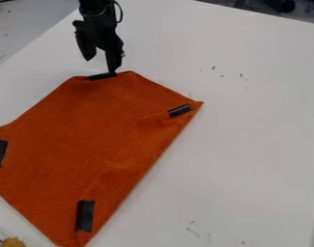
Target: Fold the cloth from top left to bottom right
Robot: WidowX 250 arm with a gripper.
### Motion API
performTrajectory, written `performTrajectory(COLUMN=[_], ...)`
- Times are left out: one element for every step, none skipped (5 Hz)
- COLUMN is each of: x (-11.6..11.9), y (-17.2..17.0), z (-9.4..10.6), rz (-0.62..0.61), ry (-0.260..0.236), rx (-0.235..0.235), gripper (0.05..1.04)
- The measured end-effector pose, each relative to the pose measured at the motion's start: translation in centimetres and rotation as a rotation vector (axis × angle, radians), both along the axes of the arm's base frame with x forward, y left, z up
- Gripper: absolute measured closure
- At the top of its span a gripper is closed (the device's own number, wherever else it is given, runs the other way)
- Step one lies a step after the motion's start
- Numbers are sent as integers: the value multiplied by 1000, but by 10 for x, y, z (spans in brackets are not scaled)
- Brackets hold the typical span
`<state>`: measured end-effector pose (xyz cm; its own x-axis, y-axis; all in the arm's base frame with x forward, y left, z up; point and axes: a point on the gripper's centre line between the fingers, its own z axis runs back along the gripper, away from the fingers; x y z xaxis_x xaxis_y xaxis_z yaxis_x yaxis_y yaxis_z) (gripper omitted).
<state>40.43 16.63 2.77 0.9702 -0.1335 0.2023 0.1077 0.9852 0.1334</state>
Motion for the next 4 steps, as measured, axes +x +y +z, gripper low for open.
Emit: performTrajectory(x=[9,15,18,31], y=[3,6,7,11], z=[-14,-17,-19,-17], rz=[-14,-21,-23,-79], ry=[24,49,56,45], rx=[-28,-43,-49,-39], gripper=[120,229,469,711])
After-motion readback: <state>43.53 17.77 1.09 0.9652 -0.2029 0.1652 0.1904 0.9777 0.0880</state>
